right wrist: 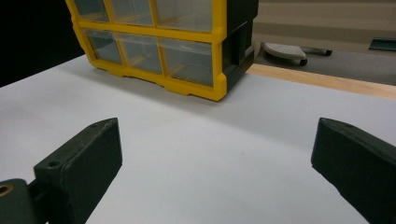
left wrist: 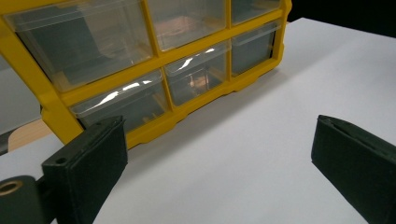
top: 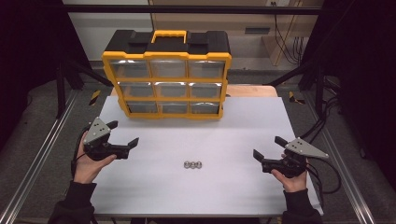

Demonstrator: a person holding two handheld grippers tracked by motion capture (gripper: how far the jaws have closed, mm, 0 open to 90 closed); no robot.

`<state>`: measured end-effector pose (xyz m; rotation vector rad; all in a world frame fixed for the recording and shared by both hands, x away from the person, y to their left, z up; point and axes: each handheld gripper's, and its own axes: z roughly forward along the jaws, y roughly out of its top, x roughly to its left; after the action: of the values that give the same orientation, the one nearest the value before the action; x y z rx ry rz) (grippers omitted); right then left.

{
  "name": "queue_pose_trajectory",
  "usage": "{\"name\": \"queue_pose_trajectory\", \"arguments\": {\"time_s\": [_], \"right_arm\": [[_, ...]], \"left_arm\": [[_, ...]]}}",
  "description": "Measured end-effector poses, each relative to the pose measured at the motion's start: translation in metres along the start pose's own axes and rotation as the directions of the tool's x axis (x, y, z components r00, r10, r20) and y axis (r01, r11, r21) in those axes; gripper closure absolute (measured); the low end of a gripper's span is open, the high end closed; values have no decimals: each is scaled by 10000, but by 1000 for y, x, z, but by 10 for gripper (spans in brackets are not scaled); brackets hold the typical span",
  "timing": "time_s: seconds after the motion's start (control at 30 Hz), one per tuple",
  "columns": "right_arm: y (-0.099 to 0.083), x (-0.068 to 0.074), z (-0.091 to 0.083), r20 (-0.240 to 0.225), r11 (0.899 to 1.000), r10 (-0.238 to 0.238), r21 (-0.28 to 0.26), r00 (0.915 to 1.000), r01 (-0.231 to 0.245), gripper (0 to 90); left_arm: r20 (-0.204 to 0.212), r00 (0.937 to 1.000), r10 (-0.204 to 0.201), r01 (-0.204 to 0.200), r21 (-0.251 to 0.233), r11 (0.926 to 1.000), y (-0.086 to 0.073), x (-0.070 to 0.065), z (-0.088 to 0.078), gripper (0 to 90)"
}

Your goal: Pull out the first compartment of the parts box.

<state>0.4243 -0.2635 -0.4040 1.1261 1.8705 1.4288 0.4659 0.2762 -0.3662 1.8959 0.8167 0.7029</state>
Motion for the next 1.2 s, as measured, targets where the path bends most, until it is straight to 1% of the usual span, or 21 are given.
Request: {"name": "queue_pose_trajectory", "arguments": {"time_s": [0.1,0.17,0.27,0.3,0.4,0.43,0.47,0.5,0.67,0.77,0.8,0.83,0.9,0.93,0.97,1.0,1.03,1.07,1.1,1.13,1.2], "right_arm": [[0,0,0,26,10000,-27,46,10000,27,23],[0,0,0,33,10000,13,61,10000,-13,23],[0,0,0,12,10000,-39,69,10000,39,23],[0,0,0,-10,10000,-36,60,10000,36,23],[0,0,0,-11,10000,-30,72,10000,30,24],[0,1,0,-14,10000,-37,73,10000,38,23],[0,1,0,-14,10000,-37,73,10000,38,23],[0,0,1,-21,9999,-120,29,9999,120,23],[0,1,1,8,10000,-74,60,10000,74,23],[0,1,0,-11,10000,-67,58,10000,67,23],[0,1,0,-11,10000,-67,58,10000,67,23],[0,1,0,-12,10000,-70,57,10000,70,24],[0,1,0,-16,10000,-72,56,10000,72,24],[0,1,1,-15,9999,-89,46,10000,89,23],[0,1,0,-22,10000,-70,59,10000,70,23],[0,1,1,-30,9999,-89,47,10000,89,23],[0,1,1,-31,10000,-75,60,10000,75,24],[0,1,1,-25,9999,-81,66,10000,81,24],[0,1,1,-23,9999,-90,60,10000,90,23],[0,1,1,-23,9999,-90,60,10000,90,23],[1,1,0,-11,9999,-90,60,10000,90,23]], "left_arm": [[-65,9998,177,-176,135,9998,3,1,2,31],[-163,9987,485,-482,208,9986,9,3,4,31],[-188,9980,611,-604,356,9975,13,4,5,31],[-278,9957,885,-869,539,9948,17,5,6,29],[-358,9929,1132,-1107,656,9917,21,6,7,26],[-426,9896,1375,-1337,824,9876,26,7,9,26],[-426,9896,1375,-1337,824,9876,26,7,9,25],[-462,9837,1737,-1678,1095,9797,30,8,11,25],[-525,9718,2301,-2210,1391,9653,42,10,14,25],[-545,9614,2696,-2592,1481,9544,48,10,15,25],[-545,9614,2696,-2592,1481,9544,48,10,15,25],[-565,9570,2846,-2747,1398,9513,51,9,18,25],[-520,9424,3303,-3187,1593,9344,54,9,19,25],[-513,9434,3276,-3172,1486,9367,55,8,20,25],[-522,9385,3413,-3302,1533,9314,56,8,21,27],[-517,9331,3560,-3442,1595,9253,58,8,23,29],[-450,9252,3769,-3643,1731,9150,60,8,24,29],[-450,9252,3769,-3643,1731,9150,60,8,24,29],[-456,9189,3919,-3784,1788,9082,62,7,27,29],[-456,9189,3919,-3784,1788,9082,62,7,27,30],[-500,8989,4352,-4185,1958,8869,67,6,32,30]]}}
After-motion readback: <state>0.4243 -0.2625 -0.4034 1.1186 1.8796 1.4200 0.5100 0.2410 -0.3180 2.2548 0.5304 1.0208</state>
